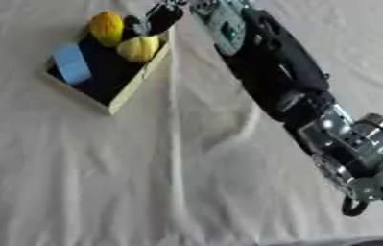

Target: Pick up objects on the table and place them in the box.

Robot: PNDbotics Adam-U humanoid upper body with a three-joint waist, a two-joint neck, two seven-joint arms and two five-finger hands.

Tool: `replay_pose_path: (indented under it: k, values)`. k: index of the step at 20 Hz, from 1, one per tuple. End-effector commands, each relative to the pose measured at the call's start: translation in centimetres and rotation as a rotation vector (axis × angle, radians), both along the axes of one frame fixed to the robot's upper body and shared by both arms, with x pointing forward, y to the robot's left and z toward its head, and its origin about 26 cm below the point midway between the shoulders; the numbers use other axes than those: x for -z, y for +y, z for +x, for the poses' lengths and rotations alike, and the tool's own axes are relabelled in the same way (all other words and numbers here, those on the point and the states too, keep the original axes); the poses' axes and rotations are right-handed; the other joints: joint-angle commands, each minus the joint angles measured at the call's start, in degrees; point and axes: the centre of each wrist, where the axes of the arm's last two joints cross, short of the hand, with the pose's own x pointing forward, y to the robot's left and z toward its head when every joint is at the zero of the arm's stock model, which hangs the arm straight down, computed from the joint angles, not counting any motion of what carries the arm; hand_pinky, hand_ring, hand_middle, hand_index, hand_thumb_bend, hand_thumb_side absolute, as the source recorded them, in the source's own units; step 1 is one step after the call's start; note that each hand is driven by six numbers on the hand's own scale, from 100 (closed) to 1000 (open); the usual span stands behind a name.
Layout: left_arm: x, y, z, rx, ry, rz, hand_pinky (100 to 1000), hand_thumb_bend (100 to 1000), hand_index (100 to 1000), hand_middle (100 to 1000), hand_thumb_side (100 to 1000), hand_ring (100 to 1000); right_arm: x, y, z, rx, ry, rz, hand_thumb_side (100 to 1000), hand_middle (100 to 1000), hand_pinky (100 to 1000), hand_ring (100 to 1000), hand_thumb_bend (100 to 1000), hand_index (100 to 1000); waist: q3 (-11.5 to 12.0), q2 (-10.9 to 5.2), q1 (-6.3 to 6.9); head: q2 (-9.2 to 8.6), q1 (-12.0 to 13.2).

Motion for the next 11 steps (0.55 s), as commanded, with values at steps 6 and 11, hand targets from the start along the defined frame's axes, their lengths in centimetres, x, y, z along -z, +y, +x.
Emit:
replay_pose_path:
  k: [6,11]
  values:
    - [-0.3,1.5,-0.6,-0.074,-0.008,0.026,786,178,891,701,426,758,-6.9,-6.9,-5.9,-0.035,-0.135,0.139,100,750,909,874,171,887,-2.0,-2.67,0.70,1.48,2.4]
    - [-0.1,2.2,-0.8,-0.115,-0.008,0.019,785,179,891,701,421,757,-7.3,-11.6,-11.2,-0.062,-0.201,0.252,100,741,906,865,100,874,-3.2,-2.49,1.39,1.51,4.2]
